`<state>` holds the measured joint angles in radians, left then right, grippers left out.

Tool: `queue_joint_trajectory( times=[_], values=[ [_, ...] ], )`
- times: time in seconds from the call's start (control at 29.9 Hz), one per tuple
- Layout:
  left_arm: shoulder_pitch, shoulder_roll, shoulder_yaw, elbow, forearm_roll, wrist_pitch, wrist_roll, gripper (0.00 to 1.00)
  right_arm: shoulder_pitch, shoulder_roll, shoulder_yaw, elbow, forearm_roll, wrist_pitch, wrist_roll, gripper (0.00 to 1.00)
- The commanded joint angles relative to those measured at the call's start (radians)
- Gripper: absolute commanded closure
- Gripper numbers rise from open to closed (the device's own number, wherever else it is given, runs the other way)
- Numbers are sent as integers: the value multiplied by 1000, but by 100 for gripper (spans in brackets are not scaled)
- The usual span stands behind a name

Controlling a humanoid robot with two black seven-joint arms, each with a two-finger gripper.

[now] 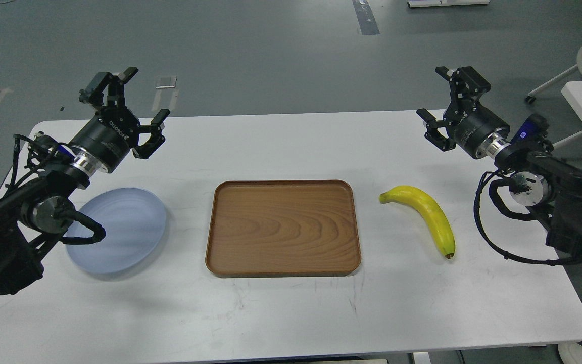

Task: Place banana on plate with both arms
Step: 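Move the left gripper down toward the rim of the light blue plate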

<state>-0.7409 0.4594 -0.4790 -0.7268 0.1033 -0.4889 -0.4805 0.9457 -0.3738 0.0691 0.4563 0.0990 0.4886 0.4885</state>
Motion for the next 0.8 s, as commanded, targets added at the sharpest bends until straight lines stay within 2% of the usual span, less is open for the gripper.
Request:
queue_joint_trajectory(
  times=[0.0, 0.37, 0.5, 0.67, 0.77],
  values=[
    [0, -16, 2, 12, 1, 0, -1, 0, 4, 3, -2, -1, -1, 0, 0, 0],
    [-17, 11, 16, 15, 16, 0, 5, 0, 1, -8, -5, 1, -15, 0, 0, 0],
    [-31, 96, 17, 20, 47, 0, 8, 0, 2, -16, -5, 4, -21, 0, 0, 0],
    [-90, 151, 11, -2, 338, 0, -8, 0, 2, -25, -41, 7, -21, 0, 0, 0],
    [-113, 263, 11, -106, 594, 0, -8, 0, 2, -25, -63, 7, -22, 0, 0, 0]
  ],
)
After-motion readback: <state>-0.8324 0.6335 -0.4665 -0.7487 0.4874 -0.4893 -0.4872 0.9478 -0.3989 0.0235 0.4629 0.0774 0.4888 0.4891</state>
